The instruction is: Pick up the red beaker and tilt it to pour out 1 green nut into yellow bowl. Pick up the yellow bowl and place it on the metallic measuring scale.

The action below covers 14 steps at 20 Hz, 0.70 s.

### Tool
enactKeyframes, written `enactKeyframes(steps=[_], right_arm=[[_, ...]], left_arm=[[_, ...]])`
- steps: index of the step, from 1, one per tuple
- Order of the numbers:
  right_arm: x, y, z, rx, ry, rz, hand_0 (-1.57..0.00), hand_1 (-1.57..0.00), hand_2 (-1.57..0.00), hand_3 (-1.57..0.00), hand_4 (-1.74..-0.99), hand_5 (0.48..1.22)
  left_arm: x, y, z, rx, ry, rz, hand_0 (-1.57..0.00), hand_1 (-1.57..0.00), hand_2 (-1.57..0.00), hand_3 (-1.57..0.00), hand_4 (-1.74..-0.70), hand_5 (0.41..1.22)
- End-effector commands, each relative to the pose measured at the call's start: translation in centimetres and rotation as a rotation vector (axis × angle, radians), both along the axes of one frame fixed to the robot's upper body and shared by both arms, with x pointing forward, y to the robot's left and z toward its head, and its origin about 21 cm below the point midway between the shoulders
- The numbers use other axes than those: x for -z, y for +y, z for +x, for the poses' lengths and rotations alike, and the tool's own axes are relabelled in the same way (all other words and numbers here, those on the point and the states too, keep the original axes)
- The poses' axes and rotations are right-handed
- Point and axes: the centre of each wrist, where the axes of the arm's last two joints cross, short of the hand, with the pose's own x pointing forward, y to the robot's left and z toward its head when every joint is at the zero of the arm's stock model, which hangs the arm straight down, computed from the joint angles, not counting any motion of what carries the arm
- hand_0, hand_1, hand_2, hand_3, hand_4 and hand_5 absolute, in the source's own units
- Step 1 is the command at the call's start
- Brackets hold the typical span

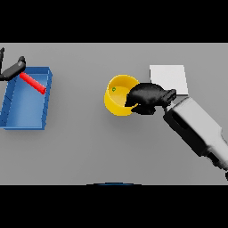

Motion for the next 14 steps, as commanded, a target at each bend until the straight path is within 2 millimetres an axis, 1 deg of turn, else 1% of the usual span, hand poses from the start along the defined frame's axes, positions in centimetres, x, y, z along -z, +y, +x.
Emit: enactKeyframes(steps=[1, 2, 3, 5, 6, 7, 8, 10, 11, 12, 13, 14], right_arm=[[-0.1, 0.1, -0.1, 0.000, 0.003, -0.001, -1.56, -1.55, -1.56, -1.36, -1.724, 1.218], [-0.1, 0.0, -0.3, -0.005, 0.009, -0.002, -1.56, -1.55, -1.56, -1.35, -1.724, 1.218], [-0.7, 0.3, -0.2, 0.001, 0.009, 0.006, -1.56, -1.55, -1.56, -1.32, -1.723, 1.218], [-1.4, -0.4, 0.2, 0.039, -0.023, -0.006, -1.57, -1.56, -1.56, -1.27, -1.723, 1.219], [-1.6, -0.7, 0.3, 0.061, -0.052, -0.012, -1.47, -1.53, -1.57, -1.28, -1.723, 1.220], [-2.0, -1.6, 0.8, 0.077, -0.068, -0.015, -1.49, -1.54, -1.57, -1.30, -1.723, 1.220], [-2.3, -2.1, 1.0, 0.107, -0.087, -0.031, -1.51, -1.55, -1.57, -1.32, -1.723, 1.220], [-2.6, -3.2, 1.6, 0.154, -0.103, -0.049, -1.53, -1.56, -1.57, -1.38, -1.725, 1.220], [-2.8, -3.7, 2.0, 0.172, -0.115, -0.044, -1.54, -1.56, -1.57, -1.41, -1.726, 1.221], [-3.1, -4.3, 2.4, 0.188, -0.127, -0.040, -1.54, -1.56, -1.57, -1.42, -1.726, 1.221], [-3.2, -4.6, 2.8, 0.212, -0.131, -0.050, -1.55, -1.56, -1.57, -1.41, -1.725, 1.221], [-3.2, -5.4, 3.3, 0.228, -0.133, -0.055, -1.55, -1.56, -1.57, -1.38, -1.725, 1.221]], left_arm=[[0.0, 0.0, 0.1, 0.001, -0.007, 0.003, 0.00, 0.00, 0.00, 0.00, -0.80, 0.737], [0.2, 0.1, 0.2, 0.006, -0.008, -0.003, 0.00, 0.00, 0.00, 0.00, -0.80, 0.737], [0.1, 0.0, 0.2, 0.007, -0.008, 0.001, 0.00, 0.00, 0.00, 0.00, -0.80, 0.741], [0.0, 0.1, 0.2, -0.003, -0.012, 0.002, 0.00, 0.00, 0.00, 0.00, -0.80, 0.747], [0.0, -0.2, 0.1, 0.004, -0.009, 0.004, 0.00, 0.00, 0.00, 0.00, -0.79, 0.748], [-0.4, 0.0, 0.2, 0.002, -0.010, 0.006, 0.00, 0.00, 0.00, 0.00, -0.79, 0.751], [-0.7, -0.2, 0.2, 0.001, -0.014, 0.005, 0.00, 0.00, 0.00, 0.00, -0.79, 0.753], [-0.4, 0.1, 0.3, -0.011, -0.004, -0.006, 0.00, 0.00, 0.00, 0.00, -0.79, 0.754], [-0.6, 0.2, 0.2, -0.015, -0.004, -0.011, 0.00, 0.00, 0.00, 0.00, -0.80, 0.754], [-0.6, 0.2, 0.1, -0.014, -0.006, -0.013, 0.00, 0.00, 0.00, 0.00, -0.80, 0.755], [-0.4, 0.3, 0.2, -0.017, -0.003, -0.009, 0.00, 0.00, 0.00, 0.00, -0.80, 0.757], [-0.2, 0.6, 0.0, -0.015, 0.002, 0.000, 0.00, 0.00, 0.00, 0.00, -0.80, 0.755]])
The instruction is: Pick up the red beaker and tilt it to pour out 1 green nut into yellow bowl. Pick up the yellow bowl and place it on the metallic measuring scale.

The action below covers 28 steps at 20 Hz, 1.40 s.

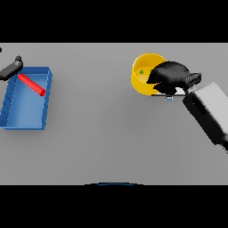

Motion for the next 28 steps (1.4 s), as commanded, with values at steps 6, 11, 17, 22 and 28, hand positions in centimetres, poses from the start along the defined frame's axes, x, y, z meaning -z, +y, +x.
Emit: enactKeyframes(steps=[6, 11, 17, 22, 28], right_arm=[[0.9, -2.4, 1.8, 0.065, -0.003, -0.017, -1.57, -1.53, -1.57, -1.38, -1.726, 1.221], [2.7, -4.8, 2.9, 0.193, 0.006, -0.021, -1.53, -1.41, -1.48, -1.51, -1.729, 1.221], [3.8, -6.2, 3.3, 0.228, 0.023, -0.047, -1.43, -1.25, -1.35, -1.55, -1.730, 1.221], [4.2, -6.4, 3.5, 0.252, 0.032, -0.032, -1.42, -1.23, -1.40, -1.54, -1.728, 1.221], [4.3, -6.3, 4.0, 0.303, 0.092, -0.016, -0.95, -0.69, -0.67, -0.88, -1.564, 0.991]], left_arm=[[-0.3, -0.4, -0.1, -0.008, -0.001, -0.016, 0.00, 0.00, 0.00, 0.00, -0.81, 0.755], [-0.7, -0.6, -0.2, -0.021, -0.007, -0.016, 0.00, 0.00, 0.00, 0.00, -0.83, 0.771], [-0.7, -0.2, -0.3, -0.045, 0.011, -0.014, 0.00, 0.00, 0.00, 0.00, -0.85, 0.784], [-0.7, -0.2, -0.2, -0.036, 0.011, -0.015, 0.00, 0.00, 0.00, 0.00, -0.84, 0.771], [-0.8, -0.1, 0.0, -0.027, 0.007, -0.033, 0.00, 0.00, 0.00, 0.00, -0.85, 0.767]])
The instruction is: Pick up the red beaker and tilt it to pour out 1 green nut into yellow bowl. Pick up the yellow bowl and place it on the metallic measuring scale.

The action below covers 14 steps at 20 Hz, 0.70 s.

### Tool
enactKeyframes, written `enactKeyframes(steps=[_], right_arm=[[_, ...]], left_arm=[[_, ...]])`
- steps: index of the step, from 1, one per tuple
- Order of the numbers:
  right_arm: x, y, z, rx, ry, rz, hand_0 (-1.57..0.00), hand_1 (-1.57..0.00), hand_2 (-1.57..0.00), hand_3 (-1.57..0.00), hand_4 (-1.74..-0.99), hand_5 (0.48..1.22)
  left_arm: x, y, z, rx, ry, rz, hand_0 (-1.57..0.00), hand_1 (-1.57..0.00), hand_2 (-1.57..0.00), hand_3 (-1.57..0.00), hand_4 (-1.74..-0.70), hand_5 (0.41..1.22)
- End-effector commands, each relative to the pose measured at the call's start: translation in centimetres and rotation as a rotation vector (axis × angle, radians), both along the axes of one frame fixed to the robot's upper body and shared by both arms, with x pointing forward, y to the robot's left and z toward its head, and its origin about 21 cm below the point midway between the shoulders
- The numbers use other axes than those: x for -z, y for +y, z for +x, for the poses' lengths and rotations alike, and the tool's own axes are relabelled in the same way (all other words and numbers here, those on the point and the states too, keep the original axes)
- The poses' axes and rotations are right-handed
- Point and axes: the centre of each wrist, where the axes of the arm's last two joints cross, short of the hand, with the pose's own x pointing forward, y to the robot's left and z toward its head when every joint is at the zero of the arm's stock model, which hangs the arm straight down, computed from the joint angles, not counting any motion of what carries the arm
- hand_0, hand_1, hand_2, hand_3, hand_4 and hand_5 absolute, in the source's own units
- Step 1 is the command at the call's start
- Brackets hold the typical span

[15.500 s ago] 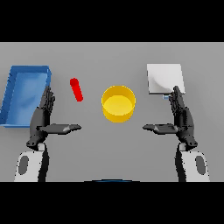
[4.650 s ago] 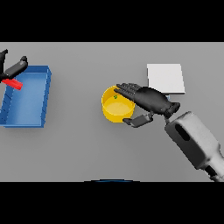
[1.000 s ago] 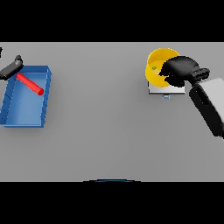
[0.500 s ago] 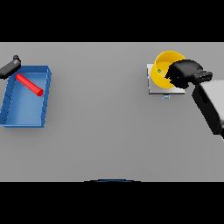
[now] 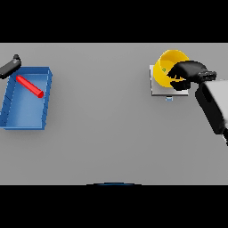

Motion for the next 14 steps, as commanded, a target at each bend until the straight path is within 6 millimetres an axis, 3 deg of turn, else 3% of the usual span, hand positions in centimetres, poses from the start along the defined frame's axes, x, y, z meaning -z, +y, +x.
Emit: enactKeyframes(steps=[1, 6, 9, 14], right_arm=[[-0.51, -0.08, 0.12, 0.004, 0.004, 0.007, -0.83, -0.60, -0.59, -0.79, -1.550, 0.955], [-0.22, -0.49, 0.07, 0.011, 0.038, -0.009, -0.30, -0.22, -0.30, -0.51, -1.487, 0.848], [-0.20, -0.49, 0.08, 0.003, 0.038, -0.036, -0.15, -0.11, -0.18, -0.40, -1.452, 0.818], [-0.19, -0.88, -0.05, -0.013, 0.043, -0.047, -0.05, -0.04, -0.06, -0.26, -1.414, 0.796]], left_arm=[[0.16, 0.07, -0.07, 0.003, 0.001, 0.003, 0.00, 0.00, 0.00, 0.00, -0.85, 0.765], [0.31, -0.31, 0.09, 0.008, -0.005, 0.009, 0.00, 0.00, 0.00, 0.00, -0.85, 0.772], [0.33, -0.45, -0.27, 0.005, -0.011, 0.003, 0.00, 0.00, 0.00, 0.00, -0.86, 0.772], [-0.04, -0.65, -0.25, -0.010, -0.006, 0.013, 0.00, 0.00, 0.00, 0.00, -0.85, 0.768]])
